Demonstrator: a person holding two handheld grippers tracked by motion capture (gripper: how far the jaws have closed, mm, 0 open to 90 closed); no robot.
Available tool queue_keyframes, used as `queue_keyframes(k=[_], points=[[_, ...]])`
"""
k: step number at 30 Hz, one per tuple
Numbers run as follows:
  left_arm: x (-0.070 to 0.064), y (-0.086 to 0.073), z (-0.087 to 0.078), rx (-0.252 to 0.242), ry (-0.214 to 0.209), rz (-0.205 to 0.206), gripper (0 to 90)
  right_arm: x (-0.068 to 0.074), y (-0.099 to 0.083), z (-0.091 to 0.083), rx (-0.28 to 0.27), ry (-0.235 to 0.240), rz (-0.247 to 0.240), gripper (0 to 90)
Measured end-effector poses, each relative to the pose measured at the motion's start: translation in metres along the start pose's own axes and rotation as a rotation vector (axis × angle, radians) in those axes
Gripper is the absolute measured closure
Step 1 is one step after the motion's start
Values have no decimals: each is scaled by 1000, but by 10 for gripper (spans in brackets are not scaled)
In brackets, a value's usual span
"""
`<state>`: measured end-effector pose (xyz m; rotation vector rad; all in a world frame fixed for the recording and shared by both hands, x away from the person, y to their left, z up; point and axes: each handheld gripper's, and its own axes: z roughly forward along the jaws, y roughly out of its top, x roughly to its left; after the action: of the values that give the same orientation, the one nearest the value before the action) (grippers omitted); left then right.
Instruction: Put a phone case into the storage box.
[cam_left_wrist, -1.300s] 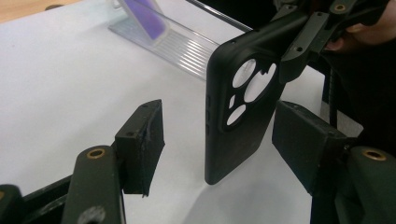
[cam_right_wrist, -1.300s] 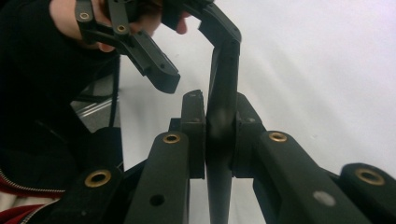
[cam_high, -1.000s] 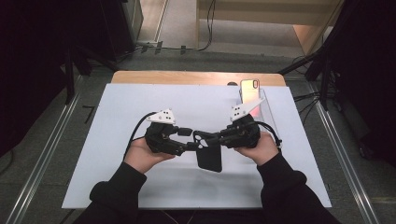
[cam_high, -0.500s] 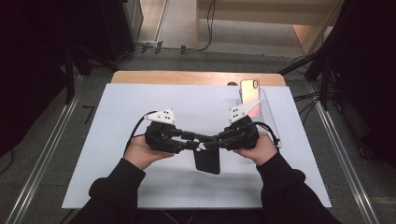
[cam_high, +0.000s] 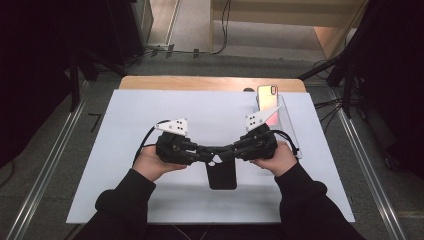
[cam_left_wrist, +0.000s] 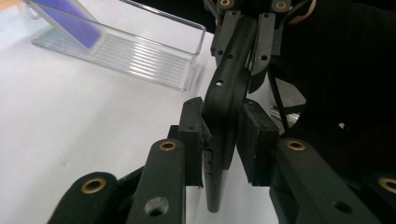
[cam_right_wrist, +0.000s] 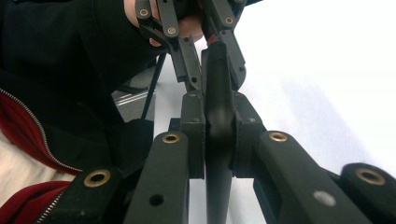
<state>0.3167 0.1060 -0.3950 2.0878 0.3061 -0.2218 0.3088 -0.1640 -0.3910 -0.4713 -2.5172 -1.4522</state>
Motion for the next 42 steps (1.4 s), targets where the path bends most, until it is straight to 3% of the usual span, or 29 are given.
queue_keyframes(k=[7,11,14,22,24,30,33,34,37,42], points=[[-1,2,-1,26,-36,-38,773,-1,-1,0,-7,9,12,693],[-1,3,-6,27,-17,-61,774,-1,-1,-2,-32,-10,17,532],[-2,4,-11,15,7,-58,774,-2,-1,-5,-53,-37,18,471],[0,7,-19,30,51,-124,773,0,-2,-4,-79,-159,33,289],[1,7,-21,28,65,-145,773,0,-3,-3,-77,-157,41,274],[1,8,-28,29,134,-194,773,-2,-5,-2,-115,-146,66,205],[0,10,-29,28,183,-224,772,-3,-5,2,-130,-206,79,15],[-1,11,-30,26,199,-239,772,-3,-5,3,-123,-226,79,0],[-1,13,-31,14,260,-266,772,0,-6,9,-110,-284,92,0],[-3,16,-32,-4,331,-315,772,4,-7,22,-91,-284,130,0]])
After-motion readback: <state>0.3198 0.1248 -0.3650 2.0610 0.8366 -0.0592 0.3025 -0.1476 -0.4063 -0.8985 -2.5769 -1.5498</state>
